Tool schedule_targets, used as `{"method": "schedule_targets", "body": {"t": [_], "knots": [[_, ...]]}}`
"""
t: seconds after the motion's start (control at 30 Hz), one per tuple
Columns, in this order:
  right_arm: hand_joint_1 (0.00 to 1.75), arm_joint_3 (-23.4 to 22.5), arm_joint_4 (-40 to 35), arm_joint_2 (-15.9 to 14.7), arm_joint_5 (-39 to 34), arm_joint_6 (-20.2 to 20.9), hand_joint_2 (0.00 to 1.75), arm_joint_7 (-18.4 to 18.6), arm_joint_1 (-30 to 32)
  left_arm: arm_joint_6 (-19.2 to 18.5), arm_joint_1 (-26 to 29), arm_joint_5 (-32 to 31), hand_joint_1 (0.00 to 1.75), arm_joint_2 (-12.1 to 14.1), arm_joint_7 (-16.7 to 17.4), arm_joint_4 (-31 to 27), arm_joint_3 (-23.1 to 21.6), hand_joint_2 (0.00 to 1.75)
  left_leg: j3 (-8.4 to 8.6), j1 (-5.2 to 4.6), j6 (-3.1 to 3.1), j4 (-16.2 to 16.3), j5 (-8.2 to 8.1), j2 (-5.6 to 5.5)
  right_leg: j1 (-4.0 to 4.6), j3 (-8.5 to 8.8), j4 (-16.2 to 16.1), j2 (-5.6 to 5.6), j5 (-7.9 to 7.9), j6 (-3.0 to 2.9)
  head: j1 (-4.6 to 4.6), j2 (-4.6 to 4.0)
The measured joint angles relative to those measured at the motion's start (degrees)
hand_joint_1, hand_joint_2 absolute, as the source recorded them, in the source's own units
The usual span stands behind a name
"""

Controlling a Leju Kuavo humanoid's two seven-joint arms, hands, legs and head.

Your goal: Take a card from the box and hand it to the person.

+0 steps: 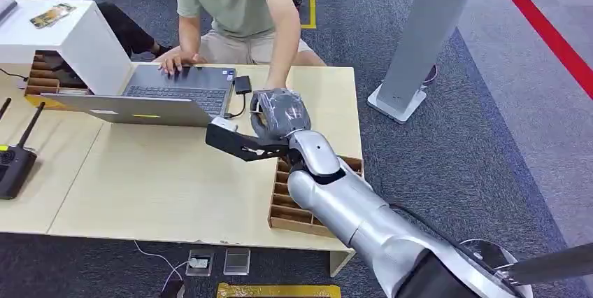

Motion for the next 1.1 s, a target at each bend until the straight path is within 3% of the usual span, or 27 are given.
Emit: {"method": "schedule_targets", "body": {"t": [0.27,0.3,0.63,0.9,1.1], "knots": [[1.62,1.2,1.9,0.0,-0.1,-1.1,1.75,-0.1,-0.1,0.0,0.0,0.0,0.0,0.2,-0.1,0.0,0.0,0.0,0.0,0.0,0.0,0.0,0.0,0.0,0.0,-0.01,0.0,0.0,0.0,0.0,0.0,0.0],[0.0,2.2,4.8,0.0,-0.7,-2.5,1.75,-0.6,-0.3,-0.9,0.0,-0.5,0.0,0.2,-2.1,0.0,0.0,0.0,0.0,0.0,0.0,0.0,0.0,0.01,0.0,-0.01,0.0,0.01,0.0,0.0,0.0,0.0],[0.0,3.2,7.5,0.0,-0.1,-5.2,1.75,-2.1,-1.1,-0.8,0.0,-1.0,0.0,0.2,-2.1,0.0,0.0,0.0,0.0,0.0,0.0,0.0,0.0,0.01,0.0,-0.01,0.0,0.01,0.01,-0.01,0.0,0.0],[0.0,1.1,6.0,-0.8,-5.6,-14.6,1.75,-7.5,-0.7,0.6,0.0,0.7,0.0,0.2,-1.2,0.0,0.0,0.0,0.04,0.0,0.0,0.0,0.0,0.04,0.0,-0.06,0.0,0.01,0.01,-0.01,-0.04,0.02],[0.0,-3.8,-9.1,-8.0,-4.2,-12.7,1.75,0.1,6.6,0.7,0.3,1.0,0.0,0.2,0.0,0.0,0.1,0.0,0.06,-0.01,0.01,0.0,0.0,0.01,-0.01,-0.02,0.0,0.03,0.02,-0.01,0.04,0.0]]}}
